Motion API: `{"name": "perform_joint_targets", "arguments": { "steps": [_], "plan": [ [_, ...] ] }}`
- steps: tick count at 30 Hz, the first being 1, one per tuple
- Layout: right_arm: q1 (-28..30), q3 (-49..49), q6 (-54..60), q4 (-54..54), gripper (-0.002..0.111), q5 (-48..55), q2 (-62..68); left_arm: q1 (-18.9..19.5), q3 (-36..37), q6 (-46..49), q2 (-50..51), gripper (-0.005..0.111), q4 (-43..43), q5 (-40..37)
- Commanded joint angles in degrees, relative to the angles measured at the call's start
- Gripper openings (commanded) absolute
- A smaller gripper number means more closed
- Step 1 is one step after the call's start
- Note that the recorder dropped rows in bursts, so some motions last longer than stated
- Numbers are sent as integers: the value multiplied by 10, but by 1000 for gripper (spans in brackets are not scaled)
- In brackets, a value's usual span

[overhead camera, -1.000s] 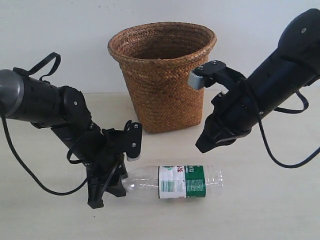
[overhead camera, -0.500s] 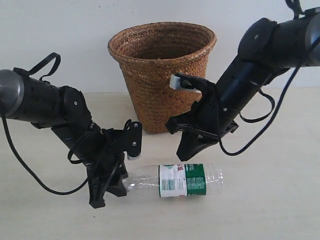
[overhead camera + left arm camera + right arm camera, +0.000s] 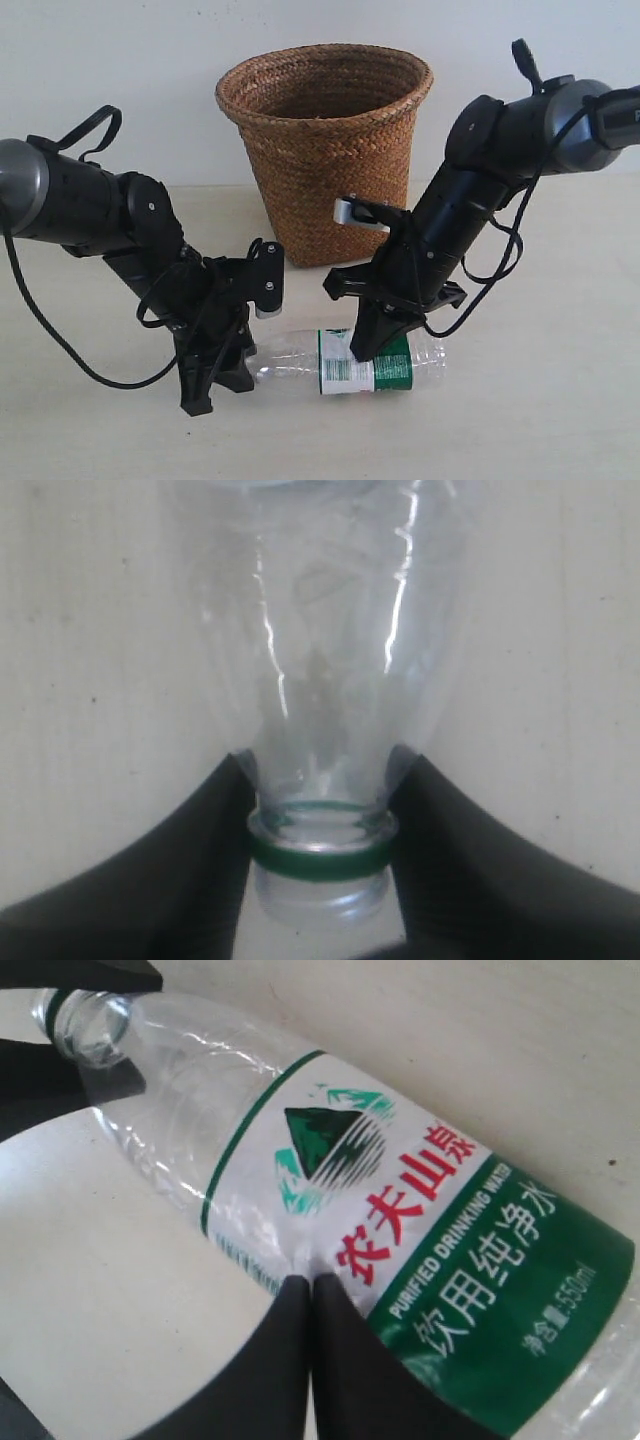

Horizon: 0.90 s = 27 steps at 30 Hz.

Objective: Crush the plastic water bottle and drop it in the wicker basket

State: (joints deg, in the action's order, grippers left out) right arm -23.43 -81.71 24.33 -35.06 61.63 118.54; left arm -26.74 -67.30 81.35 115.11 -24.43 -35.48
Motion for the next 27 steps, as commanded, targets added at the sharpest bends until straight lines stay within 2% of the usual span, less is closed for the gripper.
{"name": "perform_joint_targets", "arguments": {
  "steps": [1, 13, 27],
  "plan": [
    [-1, -2, 0, 19, 0, 0, 28, -4, -3, -8, 2, 4, -6, 1],
    [-1, -2, 4, 37, 0, -124, 42, -4, -3, -8, 2, 4, -6, -10],
    [-1, -6, 13, 53, 0, -176, 111, -4, -3, 7, 2, 4, -35, -34]
  ]
}}
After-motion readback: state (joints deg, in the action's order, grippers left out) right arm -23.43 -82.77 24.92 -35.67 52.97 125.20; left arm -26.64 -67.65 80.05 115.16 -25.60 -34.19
